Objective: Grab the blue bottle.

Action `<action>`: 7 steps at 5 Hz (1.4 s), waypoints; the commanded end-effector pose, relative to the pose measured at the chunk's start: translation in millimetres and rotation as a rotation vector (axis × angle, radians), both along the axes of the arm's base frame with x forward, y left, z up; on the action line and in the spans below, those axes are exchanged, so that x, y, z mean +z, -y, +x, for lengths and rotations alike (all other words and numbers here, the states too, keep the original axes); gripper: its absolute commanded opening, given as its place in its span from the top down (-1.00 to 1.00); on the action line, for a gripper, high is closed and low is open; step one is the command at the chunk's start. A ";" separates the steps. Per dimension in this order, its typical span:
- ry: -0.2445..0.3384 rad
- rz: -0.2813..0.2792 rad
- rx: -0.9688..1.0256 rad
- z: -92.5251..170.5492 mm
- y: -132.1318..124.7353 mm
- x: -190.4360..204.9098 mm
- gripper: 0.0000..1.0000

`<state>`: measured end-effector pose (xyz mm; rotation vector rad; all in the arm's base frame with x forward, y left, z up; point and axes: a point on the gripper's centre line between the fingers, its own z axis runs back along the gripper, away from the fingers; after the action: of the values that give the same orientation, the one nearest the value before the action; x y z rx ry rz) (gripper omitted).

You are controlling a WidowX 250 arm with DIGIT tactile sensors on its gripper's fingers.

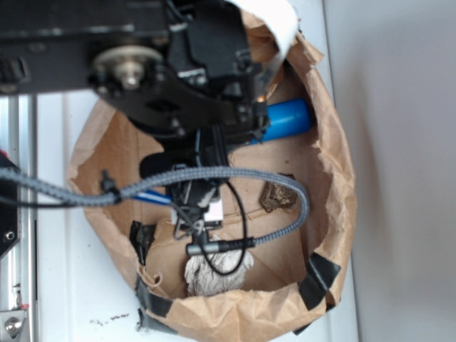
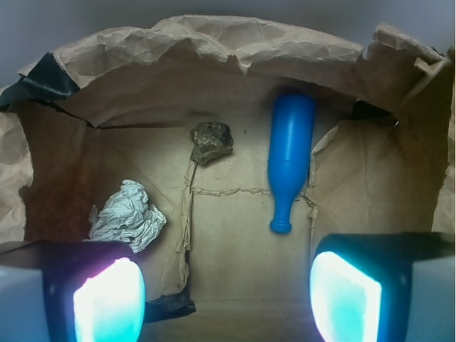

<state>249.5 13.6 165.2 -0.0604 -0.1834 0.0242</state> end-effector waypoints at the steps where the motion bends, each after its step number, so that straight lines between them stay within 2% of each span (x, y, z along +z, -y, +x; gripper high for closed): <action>1: 0.031 0.093 -0.041 31.8 -1.5 -46.6 -1.00; 2: 0.024 0.098 -0.037 44.0 -8.3 -64.8 -1.00; 3: 0.033 0.072 -0.040 57.7 -7.4 -79.2 -1.00; 4: 0.006 0.133 -0.038 70.3 -8.9 -96.0 -1.00; 5: 0.022 0.143 -0.031 71.3 -13.7 -89.8 -1.00; 6: 0.052 0.110 -0.026 60.0 -16.0 -69.7 -1.00; 7: 0.082 0.116 0.030 52.7 -34.9 -60.0 -1.00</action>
<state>298.6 43.8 87.1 0.0479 -0.2031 0.0301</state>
